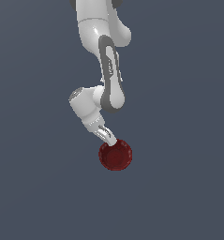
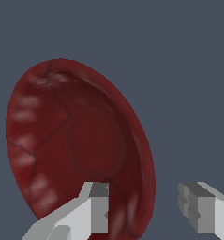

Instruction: Pick up the object and move it to a goal position.

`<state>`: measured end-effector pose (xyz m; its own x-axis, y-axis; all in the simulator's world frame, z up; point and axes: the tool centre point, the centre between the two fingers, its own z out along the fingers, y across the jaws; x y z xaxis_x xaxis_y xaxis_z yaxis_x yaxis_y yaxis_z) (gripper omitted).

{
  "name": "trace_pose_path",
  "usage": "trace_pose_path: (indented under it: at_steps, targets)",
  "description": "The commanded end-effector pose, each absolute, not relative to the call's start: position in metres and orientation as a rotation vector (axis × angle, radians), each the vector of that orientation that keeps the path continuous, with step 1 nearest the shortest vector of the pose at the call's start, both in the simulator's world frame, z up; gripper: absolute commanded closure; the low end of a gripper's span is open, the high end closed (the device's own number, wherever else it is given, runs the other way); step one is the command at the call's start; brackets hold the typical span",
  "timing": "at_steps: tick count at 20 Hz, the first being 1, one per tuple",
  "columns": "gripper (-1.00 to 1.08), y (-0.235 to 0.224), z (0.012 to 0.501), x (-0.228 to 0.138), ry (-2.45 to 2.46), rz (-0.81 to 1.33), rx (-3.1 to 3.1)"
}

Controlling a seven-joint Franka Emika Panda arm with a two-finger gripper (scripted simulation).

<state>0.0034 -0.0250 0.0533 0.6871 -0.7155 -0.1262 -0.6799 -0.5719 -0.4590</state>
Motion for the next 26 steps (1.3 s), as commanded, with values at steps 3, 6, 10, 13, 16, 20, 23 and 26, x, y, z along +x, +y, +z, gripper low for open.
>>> trace_pose_path:
  at_steps: [3, 6, 10, 13, 16, 20, 23, 26]
  targets:
    - [-0.2, -0.019, 0.042, 0.006, 1.076, -0.099, -2.421]
    - [-0.2, -0.016, 0.034, 0.008, 1.077, -0.1, -2.421]
    - [1.08, -0.015, 0.031, 0.008, 1.077, -0.1, -2.421]
    - [1.08, -0.015, 0.031, 0.008, 1.077, -0.1, -2.421]
    - [1.08, -0.015, 0.031, 0.008, 1.077, -0.1, -2.421]
    - [1.08, -0.014, 0.032, 0.009, 1.075, -0.101, -2.422]
    - [1.08, -0.012, 0.034, 0.009, 1.075, -0.101, -2.422]
    - [1.08, -0.007, 0.041, 0.009, 1.075, -0.101, -2.422]
